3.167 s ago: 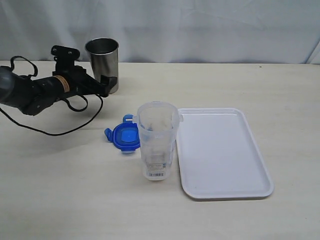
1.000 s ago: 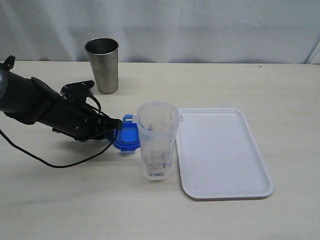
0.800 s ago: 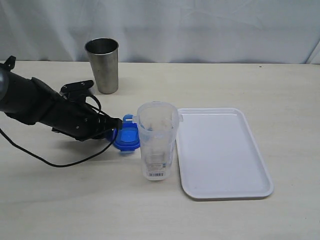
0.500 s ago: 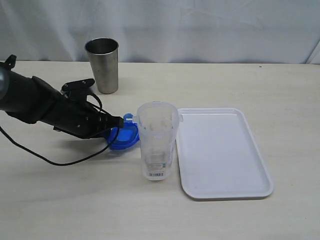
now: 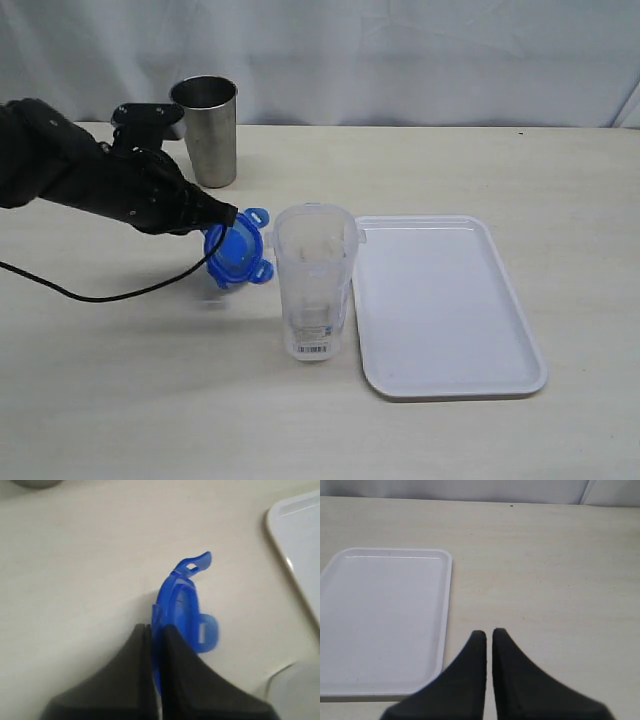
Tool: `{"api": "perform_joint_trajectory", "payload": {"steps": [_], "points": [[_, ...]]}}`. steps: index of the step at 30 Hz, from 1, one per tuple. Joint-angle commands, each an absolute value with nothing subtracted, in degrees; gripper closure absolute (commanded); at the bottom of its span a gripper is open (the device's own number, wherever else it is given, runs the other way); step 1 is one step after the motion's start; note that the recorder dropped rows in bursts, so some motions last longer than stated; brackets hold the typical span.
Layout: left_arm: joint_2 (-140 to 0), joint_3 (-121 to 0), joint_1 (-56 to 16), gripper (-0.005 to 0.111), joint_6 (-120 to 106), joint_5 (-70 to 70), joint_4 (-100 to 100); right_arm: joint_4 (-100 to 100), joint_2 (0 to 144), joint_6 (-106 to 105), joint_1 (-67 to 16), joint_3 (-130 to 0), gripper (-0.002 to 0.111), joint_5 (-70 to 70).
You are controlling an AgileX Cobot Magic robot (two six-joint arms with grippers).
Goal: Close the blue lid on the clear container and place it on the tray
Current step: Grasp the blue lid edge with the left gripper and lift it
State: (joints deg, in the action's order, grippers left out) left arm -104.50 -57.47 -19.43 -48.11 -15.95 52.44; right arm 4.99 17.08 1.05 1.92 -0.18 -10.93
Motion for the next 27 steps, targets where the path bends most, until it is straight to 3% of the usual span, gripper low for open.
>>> {"api": "perform_joint_trajectory", "payload": {"steps": [1, 14, 27], "points": [[-98.88, -57.44, -19.72, 0.107, -48.2, -17.35, 46.08, 4.95, 17.24, 0.8, 1.81, 0.0, 0.104, -10.23], [-87.47, -57.44, -20.41, 0.107, -49.27, -11.7, 40.98, 4.95, 17.24, 0.8, 1.81, 0.0, 0.104, -10.23], [-86.27, -57.44, -33.97, 0.107, -78.07, 5.15, 40.58, 4.95, 17.24, 0.8, 1.81, 0.0, 0.104, -10.23]]}}
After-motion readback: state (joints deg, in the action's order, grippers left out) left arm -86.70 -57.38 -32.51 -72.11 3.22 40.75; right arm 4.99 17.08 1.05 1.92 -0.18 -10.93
